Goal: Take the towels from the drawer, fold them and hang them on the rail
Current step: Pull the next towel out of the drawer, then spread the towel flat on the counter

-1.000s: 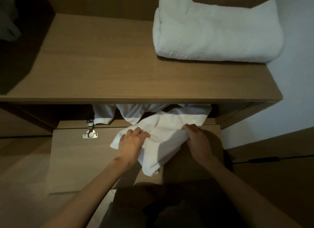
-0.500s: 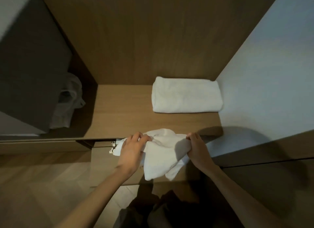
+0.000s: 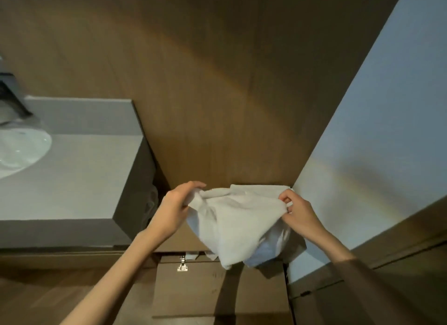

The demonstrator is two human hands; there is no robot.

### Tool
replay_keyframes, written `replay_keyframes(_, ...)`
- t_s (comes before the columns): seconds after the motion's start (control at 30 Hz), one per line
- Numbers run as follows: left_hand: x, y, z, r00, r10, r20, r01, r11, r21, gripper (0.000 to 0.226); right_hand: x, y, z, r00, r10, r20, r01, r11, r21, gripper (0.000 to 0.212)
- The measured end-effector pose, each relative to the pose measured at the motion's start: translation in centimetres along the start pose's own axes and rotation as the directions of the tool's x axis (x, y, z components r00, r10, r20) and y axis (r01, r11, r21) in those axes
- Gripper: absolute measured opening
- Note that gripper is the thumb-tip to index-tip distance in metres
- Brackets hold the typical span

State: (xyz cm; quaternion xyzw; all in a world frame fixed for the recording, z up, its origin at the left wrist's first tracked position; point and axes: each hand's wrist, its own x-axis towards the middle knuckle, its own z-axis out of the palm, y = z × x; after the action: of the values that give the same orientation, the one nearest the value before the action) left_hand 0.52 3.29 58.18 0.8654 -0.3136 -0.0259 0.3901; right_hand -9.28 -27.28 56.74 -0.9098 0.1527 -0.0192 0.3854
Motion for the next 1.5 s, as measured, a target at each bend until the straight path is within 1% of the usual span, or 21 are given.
replay_keyframes(0.07, 0.2, 1.5, -2.4, 1.000, 0.000, -0.021, 0.000, 1.000, -0.003, 0.056, 0.1, -1.3, -1.9, 0.999, -0.016, -0.033, 0.017, 1.000, 0.019, 0.019)
replay_keyframes(0.13, 0.5, 3.2, -4.2, 0.997, 0.022, -0.067, -0.020, 1.000, 0.024, 0.048, 0.3, -2.1, -3.3, 1.000, -0.023, -0.019, 0.023, 0.999, 0.026, 0.019)
replay_keyframes(0.17, 0.7, 4.1, -4.9, 0.995, 0.030, -0.095, -0.025, 0.998, 0.052, 0.046, 0.4, -2.3, -3.7, 1.000, -0.027, 0.009, 0.027, 0.999, 0.026, 0.019)
replay_keyframes(0.3, 1.9, 7.7, -6.6, 0.983, 0.078, -0.164, -0.039, 0.973, 0.229, 0.043, 0.5, -4.0, -4.3, 0.976, -0.067, 0.207, 0.070, 0.998, -0.007, 0.022)
replay_keyframes(0.37, 2.7, 9.6, -6.7, 0.978, 0.105, -0.181, -0.048, 0.955, 0.293, 0.043, -0.3, -6.0, -4.1, 0.956, -0.129, 0.263, 0.105, 0.989, 0.103, 0.020)
replay_keyframes(0.47, 3.5, 12.4, -5.5, 0.978, 0.117, -0.176, -0.059, 0.952, 0.302, 0.035, -2.3, -9.7, -3.4, 0.912, -0.218, 0.347, 0.117, 0.950, 0.289, 0.023)
replay_keyframes(0.57, 3.5, 14.4, -4.0, 0.987, 0.086, -0.137, -0.036, 0.944, 0.328, 0.019, -3.9, -11.7, -2.4, 0.891, -0.284, 0.353, 0.151, 0.921, 0.358, 0.023)
replay_keyframes(0.63, 3.5, 14.7, -4.0, 0.989, 0.030, -0.148, 0.024, 0.937, 0.348, 0.012, -4.4, -12.0, -2.4, 0.889, -0.284, 0.360, 0.110, 0.894, 0.434, 0.018)
replay_keyframes(0.67, 3.6, 14.7, -4.3, 0.986, 0.003, -0.165, 0.055, 0.935, 0.349, 0.011, -4.6, -12.0, -2.5, 0.882, -0.278, 0.381, 0.073, 0.878, 0.473, 0.019)
replay_keyframes(0.73, 3.5, 14.7, -5.0, 0.979, -0.045, -0.198, 0.110, 0.937, 0.332, 0.010, -4.9, -12.0, -2.6, 0.857, -0.279, 0.433, 0.012, 0.851, 0.525, 0.034)
replay_keyframes(0.8, 3.0, 14.8, -5.6, 0.976, -0.068, -0.206, 0.131, 0.941, 0.311, 0.019, -4.9, -12.0, -2.2, 0.858, -0.294, 0.422, 0.082, 0.888, 0.453, 0.059)
replay_keyframes(0.83, 2.6, 14.9, -5.8, 0.977, -0.076, -0.199, 0.133, 0.946, 0.295, 0.024, -4.9, -11.9, -1.8, 0.862, -0.304, 0.405, 0.139, 0.911, 0.388, 0.060)
replay_keyframes(0.9, 1.4, 14.6, -6.2, 0.980, -0.086, -0.182, 0.129, 0.961, 0.244, 0.027, -4.8, -11.8, -1.1, 0.871, -0.322, 0.372, 0.219, 0.931, 0.292, 0.034)
replay_keyframes(0.97, -0.2, 13.9, -6.9, 0.973, -0.097, -0.208, 0.148, 0.959, 0.242, 0.024, -4.5, -11.8, -1.0, 0.883, -0.311, 0.351, 0.252, 0.946, 0.204, 0.011)
replay_keyframes(1.0, -1.1, 13.5, -7.5, 0.967, -0.103, -0.235, 0.170, 0.942, 0.288, 0.021, -4.4, -11.9, -1.3, 0.890, -0.305, 0.338, 0.262, 0.950, 0.167, 0.006)
replay_keyframes(1.03, -2.0, 13.0, -8.1, 0.959, -0.103, -0.264, 0.197, 0.911, 0.363, 0.019, -4.3, -12.2, -1.7, 0.897, -0.313, 0.311, 0.285, 0.949, 0.133, 0.007)
replay_keyframes(1.1, -3.8, 12.3, -9.4, 0.948, -0.098, -0.301, 0.247, 0.823, 0.511, 0.016, -3.8, -13.0, -2.8, 0.904, -0.368, 0.217, 0.374, 0.927, 0.014, 0.008)
replay_keyframes(1.17, -5.3, 11.5, -10.4, 0.937, -0.114, -0.329, 0.285, 0.794, 0.537, 0.013, -3.6, -14.5, -3.5, 0.875, -0.458, 0.159, 0.479, 0.866, -0.143, 0.011)
replay_keyframes(1.3, -7.9, 9.0, -13.0, 0.918, -0.132, -0.374, 0.331, 0.775, 0.539, 0.014, -3.3, -18.0, -3.4, 0.763, -0.640, 0.095, 0.633, 0.707, -0.316, 0.012)
replay_keyframes(1.43, -11.0, 4.7, -15.8, 0.898, -0.159, -0.410, 0.380, 0.750, 0.542, 0.015, -2.9, -20.4, -2.9, 0.705, -0.708, 0.023, 0.667, 0.653, -0.358, 0.010)
replay_keyframes(1.5, -12.3, 2.3, -17.2, 0.897, -0.192, -0.398, 0.390, 0.769, 0.506, 0.010, -3.1, -21.5, -2.1, 0.688, -0.726, 0.005, 0.676, 0.638, -0.370, 0.009)
